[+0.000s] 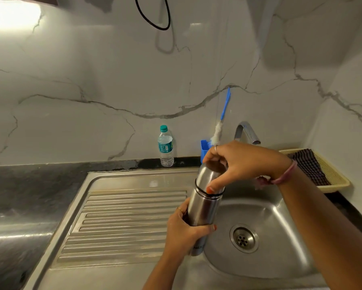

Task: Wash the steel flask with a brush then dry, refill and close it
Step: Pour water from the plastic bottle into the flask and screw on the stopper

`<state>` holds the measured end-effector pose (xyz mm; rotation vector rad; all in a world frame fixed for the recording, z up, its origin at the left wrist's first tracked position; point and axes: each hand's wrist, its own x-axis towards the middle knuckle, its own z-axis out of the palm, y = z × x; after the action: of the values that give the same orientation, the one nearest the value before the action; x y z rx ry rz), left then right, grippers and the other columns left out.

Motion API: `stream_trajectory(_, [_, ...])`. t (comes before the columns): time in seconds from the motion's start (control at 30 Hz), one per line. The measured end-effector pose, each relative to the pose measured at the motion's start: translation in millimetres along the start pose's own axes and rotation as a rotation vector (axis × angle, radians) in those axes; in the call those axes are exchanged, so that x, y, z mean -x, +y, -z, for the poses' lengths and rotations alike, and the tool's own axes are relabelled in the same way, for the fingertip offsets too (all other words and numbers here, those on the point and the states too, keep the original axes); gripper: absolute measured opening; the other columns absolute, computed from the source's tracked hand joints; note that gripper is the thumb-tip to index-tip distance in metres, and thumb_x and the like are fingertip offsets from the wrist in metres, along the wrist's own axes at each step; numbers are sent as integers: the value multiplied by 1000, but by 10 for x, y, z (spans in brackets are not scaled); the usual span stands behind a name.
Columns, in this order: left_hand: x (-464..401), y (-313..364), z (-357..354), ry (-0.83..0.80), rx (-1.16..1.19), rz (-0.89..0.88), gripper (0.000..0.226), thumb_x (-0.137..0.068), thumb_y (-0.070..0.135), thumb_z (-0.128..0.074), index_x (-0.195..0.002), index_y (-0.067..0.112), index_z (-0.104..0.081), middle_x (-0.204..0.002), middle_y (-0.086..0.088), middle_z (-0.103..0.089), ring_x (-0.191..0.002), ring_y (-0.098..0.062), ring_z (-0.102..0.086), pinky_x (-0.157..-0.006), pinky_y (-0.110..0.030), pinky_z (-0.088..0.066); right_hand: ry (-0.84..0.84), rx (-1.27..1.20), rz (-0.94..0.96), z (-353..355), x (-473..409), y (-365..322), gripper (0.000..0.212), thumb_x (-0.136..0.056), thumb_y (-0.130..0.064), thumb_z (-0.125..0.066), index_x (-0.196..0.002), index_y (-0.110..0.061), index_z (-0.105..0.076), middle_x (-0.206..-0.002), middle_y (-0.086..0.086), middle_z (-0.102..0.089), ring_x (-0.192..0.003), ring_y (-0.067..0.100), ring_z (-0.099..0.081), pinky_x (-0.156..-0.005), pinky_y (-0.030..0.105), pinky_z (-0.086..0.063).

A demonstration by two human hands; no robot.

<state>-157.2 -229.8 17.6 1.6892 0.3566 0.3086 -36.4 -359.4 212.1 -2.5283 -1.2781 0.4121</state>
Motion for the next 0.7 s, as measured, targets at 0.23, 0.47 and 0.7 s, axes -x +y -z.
stream_trajectory(0.23, [8, 60, -29, 0, 19, -3, 63, -52, 14, -95, -106, 30, -67, -93, 11, -74, -85, -10, -70, -73, -26, -59, 108, 154, -61, -168, -23, -43, 76, -63, -80, -56, -118, -28, -54, -107, -10, -60, -91, 5, -55, -79, 22, -45])
stream_trajectory(0.47, [38, 69, -42, -1, 7, -14, 63, -50, 19, -94, -105, 32, -66, -94, 11, -73, -87, -11, -69, -76, -30, -60, -115, -111, 140, 34, 142, 114, 78, -73, -35, -80, -139, -44, -40, -123, -28, -51, -103, -15, -50, -84, 5, -40])
stream_trajectory(0.7, [66, 34, -78, -14, -7, -14, 59, -51, 15, -94, -103, 29, -68, -92, 6, -73, -85, -15, -70, -74, -31, -60, 105, 108, -59, -176, 110, 43, 64, -65, -73, -66, -112, -33, -53, -97, -17, -56, -84, 1, -55, -66, 18, -43])
